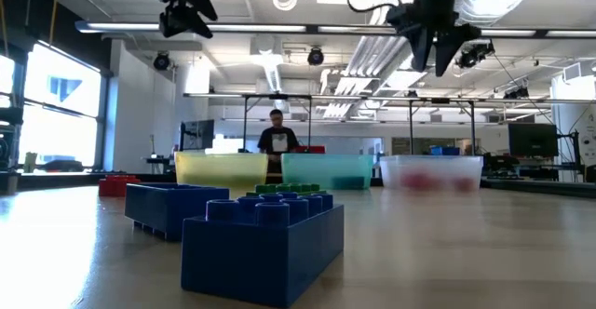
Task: Sort & place blocks by color
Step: Put the blue game piece into the blue bin
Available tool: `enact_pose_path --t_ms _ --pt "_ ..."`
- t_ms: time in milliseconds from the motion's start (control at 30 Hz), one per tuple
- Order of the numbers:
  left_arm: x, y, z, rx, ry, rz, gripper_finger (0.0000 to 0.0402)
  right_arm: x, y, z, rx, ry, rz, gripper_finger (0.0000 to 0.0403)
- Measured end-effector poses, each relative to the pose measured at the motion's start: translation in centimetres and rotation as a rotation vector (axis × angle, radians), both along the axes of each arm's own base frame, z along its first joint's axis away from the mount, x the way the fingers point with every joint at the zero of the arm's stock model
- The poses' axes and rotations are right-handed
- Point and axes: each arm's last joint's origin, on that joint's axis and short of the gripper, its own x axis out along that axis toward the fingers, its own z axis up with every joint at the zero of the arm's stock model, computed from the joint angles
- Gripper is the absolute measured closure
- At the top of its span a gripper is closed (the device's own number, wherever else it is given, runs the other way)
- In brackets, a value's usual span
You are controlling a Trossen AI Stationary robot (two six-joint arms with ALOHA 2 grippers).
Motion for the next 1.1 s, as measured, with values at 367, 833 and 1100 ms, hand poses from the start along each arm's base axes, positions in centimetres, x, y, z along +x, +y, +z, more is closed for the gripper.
enact_pose_path --t_ms 367,833,1100 --pt "0.6 -1.3 -0.2 0.109 0.061 -0.184 0.0200 1.6 5.2 0.5 0.013 -0.030 -0.027 0.0199" --pt "3.2 -6.5 0.0 0.434 0.037 -0.752 0.0199 2.5 8.5 0.5 -0.036 -0.043 -0.064 0.0199" --pt "4.7 -9.3 0.3 0.448 -0.041 -0.811 0.0199 2.6 9.5 0.5 -0.038 -0.044 -0.025 0.0199"
